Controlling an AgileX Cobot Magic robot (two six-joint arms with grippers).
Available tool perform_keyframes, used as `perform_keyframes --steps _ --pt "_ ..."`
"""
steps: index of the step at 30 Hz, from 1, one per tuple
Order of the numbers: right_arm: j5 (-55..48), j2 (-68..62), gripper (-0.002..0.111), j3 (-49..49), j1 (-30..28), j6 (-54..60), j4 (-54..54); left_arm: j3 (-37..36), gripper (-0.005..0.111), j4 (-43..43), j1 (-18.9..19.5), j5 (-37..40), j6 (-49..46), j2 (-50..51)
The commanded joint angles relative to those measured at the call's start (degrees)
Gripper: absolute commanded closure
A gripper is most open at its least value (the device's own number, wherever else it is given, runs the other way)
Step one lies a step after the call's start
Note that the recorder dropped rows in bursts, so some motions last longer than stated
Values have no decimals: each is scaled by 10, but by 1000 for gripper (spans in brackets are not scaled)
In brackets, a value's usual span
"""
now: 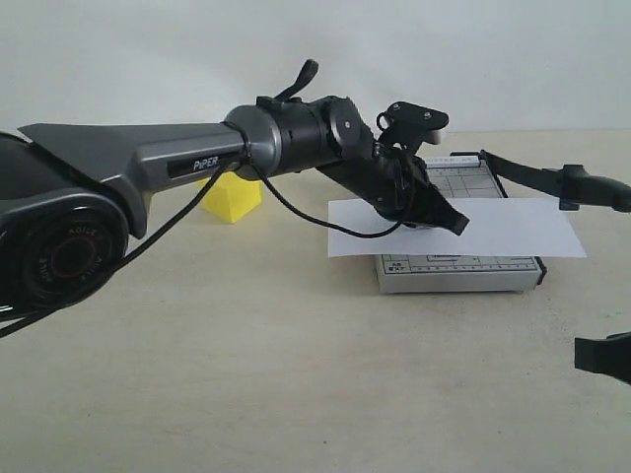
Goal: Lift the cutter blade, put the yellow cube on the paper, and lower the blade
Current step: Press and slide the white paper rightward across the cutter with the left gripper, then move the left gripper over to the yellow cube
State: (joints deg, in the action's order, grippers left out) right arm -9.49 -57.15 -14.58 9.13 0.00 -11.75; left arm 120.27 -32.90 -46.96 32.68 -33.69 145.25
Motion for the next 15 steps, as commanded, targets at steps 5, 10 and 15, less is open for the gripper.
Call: perform_keyframes --steps 5,10,15 --pt "4 -1 108 1 0 0 -1 0 102 4 -3 6 4 -8" --pt "4 -1 108 1 0 0 -1 -4 102 12 -3 -29 106 -92" --pt "0 -1 108 1 0 0 -1 -154 102 12 -3 -223 166 -199"
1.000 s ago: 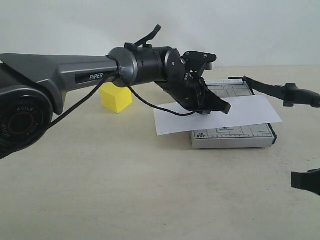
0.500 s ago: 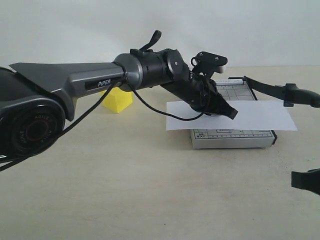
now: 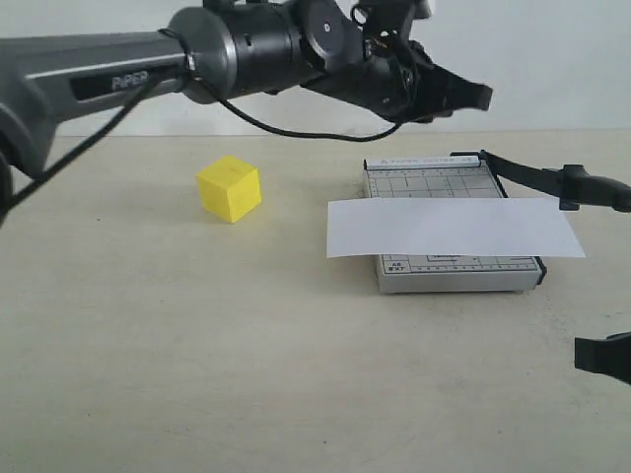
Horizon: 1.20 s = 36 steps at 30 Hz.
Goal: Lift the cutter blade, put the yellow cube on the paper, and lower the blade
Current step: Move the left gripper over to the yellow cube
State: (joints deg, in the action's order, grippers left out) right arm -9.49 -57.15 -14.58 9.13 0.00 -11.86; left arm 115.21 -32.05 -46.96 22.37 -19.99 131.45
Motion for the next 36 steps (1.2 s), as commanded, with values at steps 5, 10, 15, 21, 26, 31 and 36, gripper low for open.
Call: perform_keyframes --steps 5,10,15,21,26,31,36 --pt "-14 -1 108 1 0 0 -10 -479 102 3 -3 -485 10 -219" --pt "-6 -1 108 1 0 0 -10 -679 102 4 -2 -690 1 -296" --pt "2 -1 108 1 0 0 -10 -747 102 -24 0 -723 -147 -313" --pt "3 -1 108 1 0 0 -8 -766 100 -153 13 -720 -189 -311" --pt "3 -1 108 1 0 0 -8 -766 64 -103 54 -718 -136 -303" --pt "3 -1 108 1 0 0 -8 -757 -3 -47 78 -723 43 -276" --pt "12 -1 108 1 0 3 -8 -750 -2 149 79 -666 71 -261"
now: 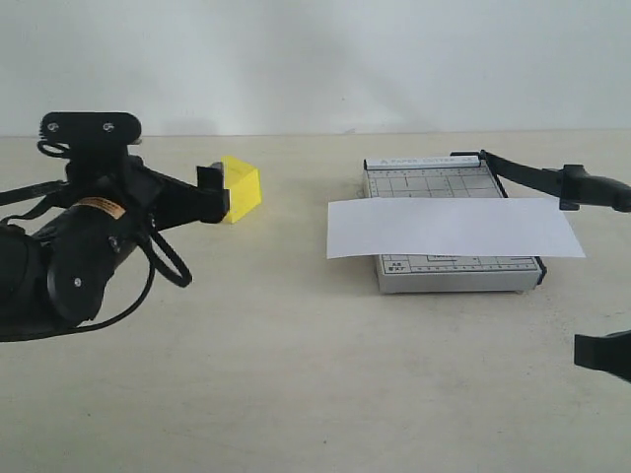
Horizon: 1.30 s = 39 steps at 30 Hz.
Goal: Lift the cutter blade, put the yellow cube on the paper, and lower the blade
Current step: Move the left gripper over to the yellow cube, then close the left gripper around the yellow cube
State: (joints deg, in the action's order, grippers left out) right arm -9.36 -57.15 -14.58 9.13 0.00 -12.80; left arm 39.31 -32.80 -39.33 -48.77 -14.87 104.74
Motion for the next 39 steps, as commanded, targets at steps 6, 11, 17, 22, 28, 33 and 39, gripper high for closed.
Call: perform_keyframes --steps 6,11,17,22,28,33,39 --pt "14 -1 108 1 0 3 1 124 -2 211 24 218 -9 58" --pt "14 -1 108 1 0 5 1 146 -2 192 14 215 1 37" --pt "16 -1 108 1 0 5 1 169 -2 267 99 192 -4 85" --pt "16 -1 108 1 0 5 1 215 -2 432 133 216 126 121" --pt "16 -1 108 1 0 5 1 244 -2 515 135 259 182 158" --pt "17 -1 108 1 0 5 1 255 -2 513 141 259 182 188" --pt "18 -1 108 1 0 5 1 296 -2 513 141 263 181 225"
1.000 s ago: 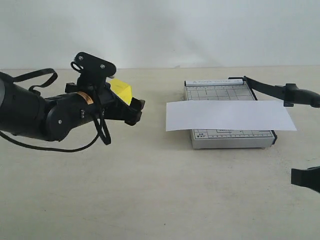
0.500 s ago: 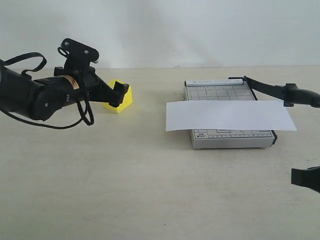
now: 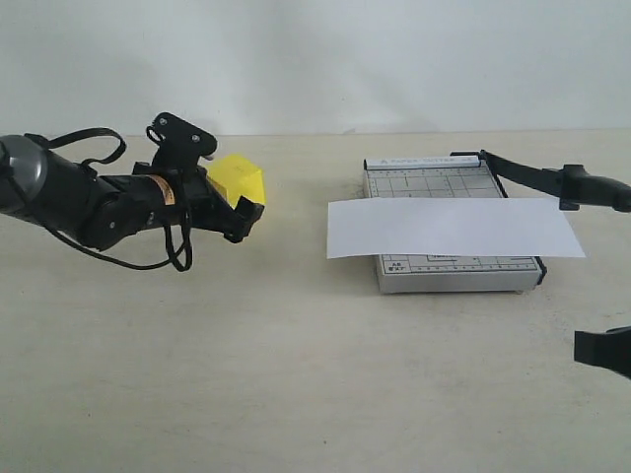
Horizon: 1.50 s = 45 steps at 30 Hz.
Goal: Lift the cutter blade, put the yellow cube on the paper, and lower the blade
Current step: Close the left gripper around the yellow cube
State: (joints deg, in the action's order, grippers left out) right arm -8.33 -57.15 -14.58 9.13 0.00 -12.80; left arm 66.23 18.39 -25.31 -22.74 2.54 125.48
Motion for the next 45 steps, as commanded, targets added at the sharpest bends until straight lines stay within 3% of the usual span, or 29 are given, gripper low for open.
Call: perform_keyframes --steps 1,4,10,14,22,29,38,41,45 --pt "8 -1 108 1 0 5 1 33 -2 1 1 7 7 21" --pt "8 -1 108 1 0 5 1 45 1 1 1 24 7 22" --pt "8 -1 108 1 0 5 1 51 23 1 1 26 -22 22" --pt "6 -1 108 1 0 5 1 51 23 1 9 22 -88 22" --pt "3 -1 108 1 0 5 1 51 24 23 46 -29 -43 23" --pt "3 -1 108 1 0 5 1 51 24 194 48 -58 58 23" --pt "-2 -1 108 1 0 4 1 122 24 220 68 -55 101 62" --pt "-2 -1 108 1 0 4 1 159 24 309 75 -50 184 80" --pt "-2 -1 108 1 0 4 1 192 24 538 77 -44 356 86"
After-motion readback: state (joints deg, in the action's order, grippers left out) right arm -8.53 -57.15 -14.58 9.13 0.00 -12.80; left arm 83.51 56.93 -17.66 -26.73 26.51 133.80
